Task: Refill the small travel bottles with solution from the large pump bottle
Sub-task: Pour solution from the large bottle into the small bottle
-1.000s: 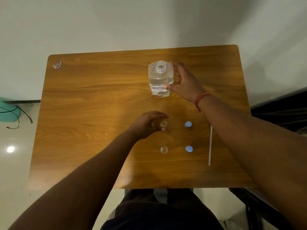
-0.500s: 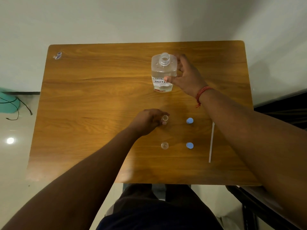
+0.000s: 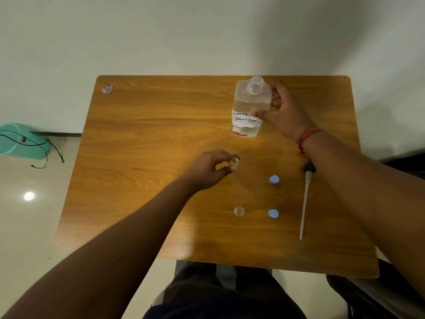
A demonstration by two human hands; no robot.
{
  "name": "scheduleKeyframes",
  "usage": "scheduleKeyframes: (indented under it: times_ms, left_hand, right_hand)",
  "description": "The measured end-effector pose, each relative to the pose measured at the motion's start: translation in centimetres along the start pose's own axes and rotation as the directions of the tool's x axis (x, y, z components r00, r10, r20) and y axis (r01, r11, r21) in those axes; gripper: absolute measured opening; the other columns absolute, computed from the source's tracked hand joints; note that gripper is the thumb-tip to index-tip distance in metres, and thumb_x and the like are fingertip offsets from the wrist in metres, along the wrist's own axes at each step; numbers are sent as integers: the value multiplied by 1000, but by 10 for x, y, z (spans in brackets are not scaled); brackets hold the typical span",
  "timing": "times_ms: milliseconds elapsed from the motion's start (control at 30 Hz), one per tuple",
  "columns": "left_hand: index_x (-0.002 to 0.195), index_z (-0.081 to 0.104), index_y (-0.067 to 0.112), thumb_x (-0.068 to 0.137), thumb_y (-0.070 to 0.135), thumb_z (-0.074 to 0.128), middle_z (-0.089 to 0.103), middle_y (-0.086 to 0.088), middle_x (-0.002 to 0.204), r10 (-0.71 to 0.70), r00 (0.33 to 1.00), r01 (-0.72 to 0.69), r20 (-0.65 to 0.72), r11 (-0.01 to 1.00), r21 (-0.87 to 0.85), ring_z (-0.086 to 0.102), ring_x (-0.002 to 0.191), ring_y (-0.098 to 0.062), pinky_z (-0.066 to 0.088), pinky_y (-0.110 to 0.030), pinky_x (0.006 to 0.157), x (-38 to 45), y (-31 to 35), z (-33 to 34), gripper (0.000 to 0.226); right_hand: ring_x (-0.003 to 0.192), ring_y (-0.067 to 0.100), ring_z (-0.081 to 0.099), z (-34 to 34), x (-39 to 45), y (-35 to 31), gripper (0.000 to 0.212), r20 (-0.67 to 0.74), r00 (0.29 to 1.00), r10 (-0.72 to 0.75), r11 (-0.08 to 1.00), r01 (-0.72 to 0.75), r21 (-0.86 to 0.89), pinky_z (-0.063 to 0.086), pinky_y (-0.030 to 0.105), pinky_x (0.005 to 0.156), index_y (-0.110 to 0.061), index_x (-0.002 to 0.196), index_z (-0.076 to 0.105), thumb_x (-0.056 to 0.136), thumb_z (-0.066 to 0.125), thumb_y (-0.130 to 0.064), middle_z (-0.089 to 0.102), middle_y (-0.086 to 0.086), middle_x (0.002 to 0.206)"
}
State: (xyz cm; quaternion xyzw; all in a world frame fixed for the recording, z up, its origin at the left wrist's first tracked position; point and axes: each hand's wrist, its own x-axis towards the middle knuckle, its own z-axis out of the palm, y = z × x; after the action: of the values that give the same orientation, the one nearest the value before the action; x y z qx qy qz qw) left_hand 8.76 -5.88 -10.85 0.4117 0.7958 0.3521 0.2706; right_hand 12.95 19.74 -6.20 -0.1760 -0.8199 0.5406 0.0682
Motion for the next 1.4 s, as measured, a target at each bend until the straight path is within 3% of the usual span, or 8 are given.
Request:
scheduleKeyframes:
  times_ms: [167,267,333,500,633,767,1033,1400]
  left_hand:
    - [101,76,17,98,20,67,72,-9,116,16,999,-18,-38,998,-67,67,110,-27,54,-46,92,6,28,-37,10]
    - [76,61,4,100,17,63,66,-19,103,19,998,-26,-66,992,-120,66,111,-22,52,-41,90,16,51,-65,28]
    - [84,56,-10,102,18,61,66,-19,109,24,996,-37,-83,985,-167,63,114,-3,49,-32,94,21,75,-88,34]
    - [105,72,28,102,25,61,64,-22,123,66,990,-103,-125,942,-321,64,112,-32,56,-42,91,33,148,-153,12]
    - [116,73,17,102,26,61,73,0,114,101,988,-141,-115,891,-431,71,106,-18,61,-27,77,38,210,-209,21]
    - [117,73,13,101,26,62,74,4,114,183,968,-240,-173,881,-407,71,107,-20,62,-32,76,39,283,-264,23]
    - [112,76,20,101,26,63,75,-6,104,362,898,-430,-250,840,-329,73,103,-22,63,-43,81,31,407,-338,18]
    - [107,77,18,101,23,61,75,-11,109,400,850,-499,-343,821,-277,75,97,-26,62,-37,71,13,486,-389,18]
  right_hand:
    - [114,14,63,-33,-5,-36,73,-33,995,-97,995,98,27,57,43,91,-38,136,45,72,80,-43,59,-2,131]
    - [110,12,65,-55,-11,-66,73,-68,985,-161,987,161,-5,60,36,83,-44,134,46,70,78,-53,60,-4,129]
    - [107,8,66,-73,-16,-92,73,-87,974,-208,978,207,-27,60,28,80,-48,133,47,67,75,-59,61,-9,125]
    - [100,-4,67,-116,-27,-167,65,-150,933,-328,945,320,-71,57,16,74,-61,127,45,70,75,-59,65,-30,113]
    - [97,0,70,-150,-33,-227,61,-187,897,-401,916,387,-106,54,13,73,-58,129,48,77,77,-45,67,-27,112]
    - [89,6,73,-190,-37,-293,56,-219,849,-481,877,461,-139,52,11,71,-60,121,53,78,80,-35,70,-21,106]
    - [94,11,71,-252,-55,-405,54,-286,772,-569,823,537,-186,59,30,78,-70,108,53,61,78,-65,69,-11,110]
    - [96,14,71,-296,-77,-478,53,-296,733,-613,789,584,-189,62,41,75,-58,116,56,70,80,-50,67,1,110]
